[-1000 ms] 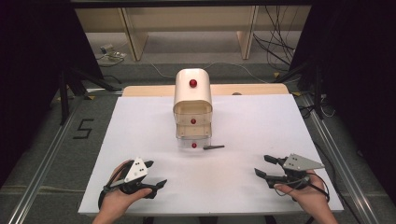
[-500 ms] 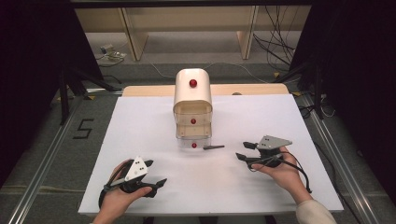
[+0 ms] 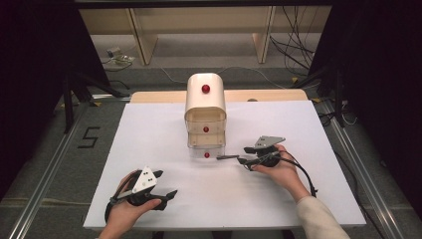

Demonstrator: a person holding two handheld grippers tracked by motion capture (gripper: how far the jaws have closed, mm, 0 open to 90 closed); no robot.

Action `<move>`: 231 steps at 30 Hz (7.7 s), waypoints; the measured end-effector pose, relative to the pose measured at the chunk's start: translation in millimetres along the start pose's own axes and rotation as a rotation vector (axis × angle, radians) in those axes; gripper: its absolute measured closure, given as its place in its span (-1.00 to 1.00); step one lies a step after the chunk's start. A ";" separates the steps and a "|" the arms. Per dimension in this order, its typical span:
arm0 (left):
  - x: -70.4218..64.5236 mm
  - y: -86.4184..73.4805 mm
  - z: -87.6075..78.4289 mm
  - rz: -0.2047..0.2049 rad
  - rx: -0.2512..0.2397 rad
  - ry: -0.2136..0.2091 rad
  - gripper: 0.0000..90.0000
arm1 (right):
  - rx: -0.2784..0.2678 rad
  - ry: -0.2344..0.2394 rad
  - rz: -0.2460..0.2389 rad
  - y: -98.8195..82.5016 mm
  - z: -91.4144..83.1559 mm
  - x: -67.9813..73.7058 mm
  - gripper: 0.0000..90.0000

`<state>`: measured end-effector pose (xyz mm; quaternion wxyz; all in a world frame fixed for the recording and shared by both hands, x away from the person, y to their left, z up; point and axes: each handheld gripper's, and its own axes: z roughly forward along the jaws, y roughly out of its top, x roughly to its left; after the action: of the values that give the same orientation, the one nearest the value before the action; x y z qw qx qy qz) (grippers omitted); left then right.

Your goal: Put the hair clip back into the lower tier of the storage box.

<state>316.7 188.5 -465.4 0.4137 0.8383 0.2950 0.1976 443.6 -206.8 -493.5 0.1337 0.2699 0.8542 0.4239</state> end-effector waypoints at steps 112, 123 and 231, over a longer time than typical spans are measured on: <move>-4.6 -1.6 2.2 0.000 0.007 -0.015 -0.55 | 0.123 0.127 -0.066 27.2 32.3 7.7 0.86; -4.4 -1.9 2.5 -0.001 0.006 -0.016 -0.54 | 0.139 0.122 -0.035 27.5 30.1 7.6 1.00; -2.7 -1.5 1.6 -0.012 -0.008 0.003 -0.55 | 0.037 0.059 -0.087 65.2 -55.4 7.9 1.00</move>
<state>315.1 186.5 -467.8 0.4178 0.8346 0.3000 0.1974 434.5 -206.1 -408.0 0.1219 0.2221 0.8763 0.4098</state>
